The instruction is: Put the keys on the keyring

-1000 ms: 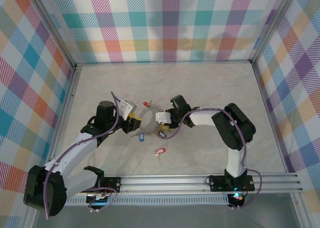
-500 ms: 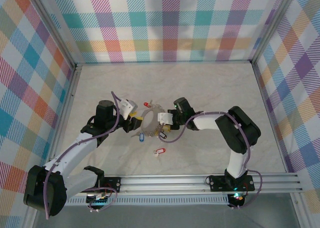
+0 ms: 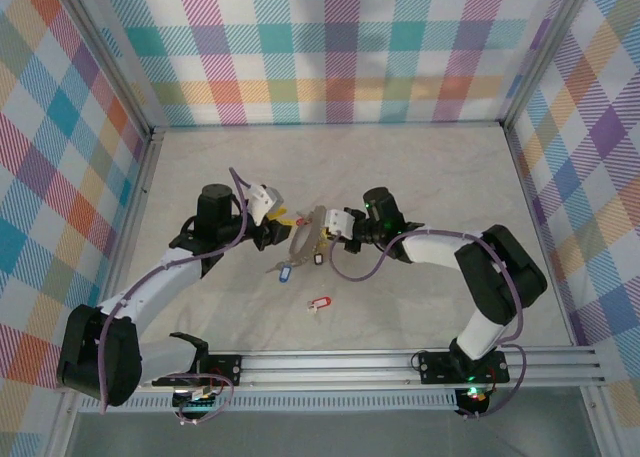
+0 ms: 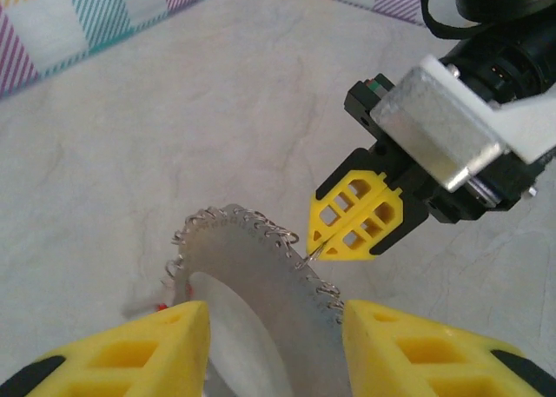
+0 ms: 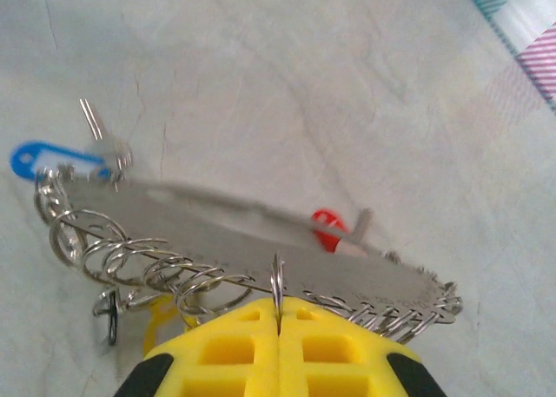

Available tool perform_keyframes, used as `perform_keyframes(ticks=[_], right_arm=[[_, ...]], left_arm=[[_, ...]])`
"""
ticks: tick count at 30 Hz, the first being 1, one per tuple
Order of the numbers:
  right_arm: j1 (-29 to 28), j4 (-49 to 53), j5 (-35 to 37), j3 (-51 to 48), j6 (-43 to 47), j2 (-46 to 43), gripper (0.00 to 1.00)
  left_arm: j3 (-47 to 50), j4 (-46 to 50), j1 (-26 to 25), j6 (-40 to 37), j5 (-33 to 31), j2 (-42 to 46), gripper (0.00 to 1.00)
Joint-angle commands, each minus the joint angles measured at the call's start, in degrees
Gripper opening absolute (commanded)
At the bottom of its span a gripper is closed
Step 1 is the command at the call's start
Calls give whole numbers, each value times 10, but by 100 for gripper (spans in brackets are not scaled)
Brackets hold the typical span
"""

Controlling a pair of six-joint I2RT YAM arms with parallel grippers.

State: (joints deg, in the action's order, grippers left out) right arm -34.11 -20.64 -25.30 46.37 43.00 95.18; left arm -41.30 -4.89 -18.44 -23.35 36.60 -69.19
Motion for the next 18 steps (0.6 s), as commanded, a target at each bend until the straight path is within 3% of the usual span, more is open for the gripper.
perform_keyframes(ticks=[1, 9, 18], right_arm=[[8, -52, -81, -3, -66, -35, 0], [16, -76, -168, 4, -125, -59, 0], [17, -83, -209, 20, -164, -70, 0]], left_arm=[[-37, 9, 5, -53, 40, -19, 44], [-63, 8, -5, -87, 51, -52, 42], [-85, 40, -29, -115, 97, -64, 37]])
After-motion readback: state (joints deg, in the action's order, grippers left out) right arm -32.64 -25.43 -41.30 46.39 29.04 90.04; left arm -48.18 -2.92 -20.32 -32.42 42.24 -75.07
